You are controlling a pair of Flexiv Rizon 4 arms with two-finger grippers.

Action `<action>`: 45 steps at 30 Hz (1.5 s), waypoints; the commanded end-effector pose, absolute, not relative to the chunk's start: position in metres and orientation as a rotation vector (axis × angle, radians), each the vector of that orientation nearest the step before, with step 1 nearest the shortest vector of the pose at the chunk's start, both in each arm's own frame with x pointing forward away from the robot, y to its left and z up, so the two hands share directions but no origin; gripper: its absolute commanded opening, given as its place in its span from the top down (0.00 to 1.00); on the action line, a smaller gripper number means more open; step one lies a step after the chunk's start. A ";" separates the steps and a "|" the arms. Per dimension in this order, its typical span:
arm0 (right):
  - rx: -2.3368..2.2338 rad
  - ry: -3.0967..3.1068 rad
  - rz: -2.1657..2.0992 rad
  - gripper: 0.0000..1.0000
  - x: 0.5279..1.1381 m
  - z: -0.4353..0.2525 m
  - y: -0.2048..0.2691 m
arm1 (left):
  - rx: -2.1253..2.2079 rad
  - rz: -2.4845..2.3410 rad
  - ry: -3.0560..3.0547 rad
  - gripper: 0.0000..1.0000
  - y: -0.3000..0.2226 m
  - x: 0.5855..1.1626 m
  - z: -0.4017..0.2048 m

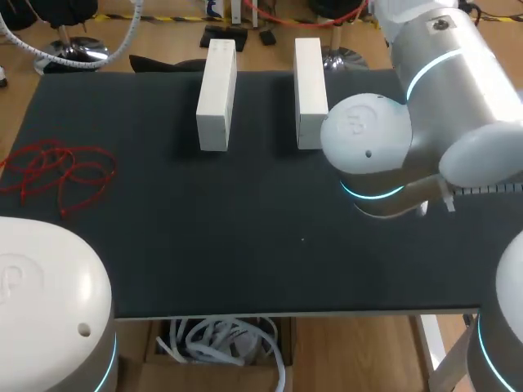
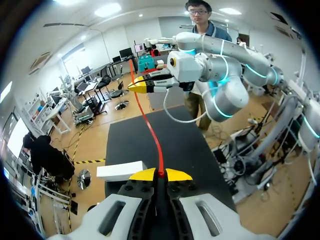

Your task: Grab the tape and strap the tape.

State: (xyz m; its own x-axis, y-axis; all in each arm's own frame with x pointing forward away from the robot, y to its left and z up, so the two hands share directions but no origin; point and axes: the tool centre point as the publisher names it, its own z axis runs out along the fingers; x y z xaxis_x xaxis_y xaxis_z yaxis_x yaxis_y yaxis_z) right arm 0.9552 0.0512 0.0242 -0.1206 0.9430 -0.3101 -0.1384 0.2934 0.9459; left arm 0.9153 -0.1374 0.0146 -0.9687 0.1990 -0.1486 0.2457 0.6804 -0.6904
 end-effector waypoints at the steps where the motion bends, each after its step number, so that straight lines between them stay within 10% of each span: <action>1: 0.690 1.518 0.953 1.00 0.945 0.035 0.066 | 0.374 -1.169 2.827 1.00 -0.137 0.916 0.015; 45: 0.829 1.547 0.950 1.00 0.939 0.039 0.083 | 0.328 -0.417 3.131 1.00 -0.148 0.927 0.006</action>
